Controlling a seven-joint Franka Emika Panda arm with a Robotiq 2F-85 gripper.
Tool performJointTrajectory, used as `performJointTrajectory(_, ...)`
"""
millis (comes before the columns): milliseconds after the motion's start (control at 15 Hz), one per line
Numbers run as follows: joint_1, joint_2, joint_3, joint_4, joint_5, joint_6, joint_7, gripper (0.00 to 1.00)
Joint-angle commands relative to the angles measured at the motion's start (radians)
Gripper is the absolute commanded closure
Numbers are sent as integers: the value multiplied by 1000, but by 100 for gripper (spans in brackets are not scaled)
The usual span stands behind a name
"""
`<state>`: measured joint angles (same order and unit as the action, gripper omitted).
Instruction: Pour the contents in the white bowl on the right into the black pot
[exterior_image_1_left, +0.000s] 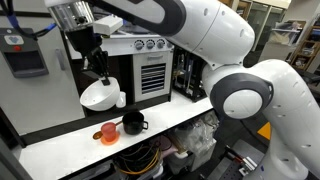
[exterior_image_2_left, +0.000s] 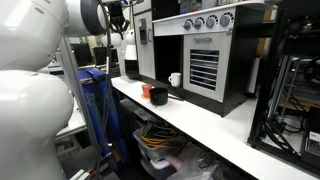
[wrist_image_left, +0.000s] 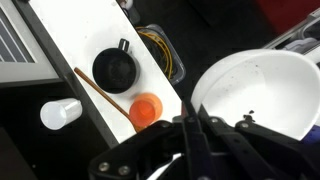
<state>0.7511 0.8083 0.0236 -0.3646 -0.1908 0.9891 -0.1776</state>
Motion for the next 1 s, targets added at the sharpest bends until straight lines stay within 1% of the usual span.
performJointTrajectory(0,-11,-43,12,-34,27,-68,52,99)
performJointTrajectory(467,-11,-61,22,-23,73,-149,192,99)
performJointTrajectory(933,-19,-51,44,-22,149,-138,373,99)
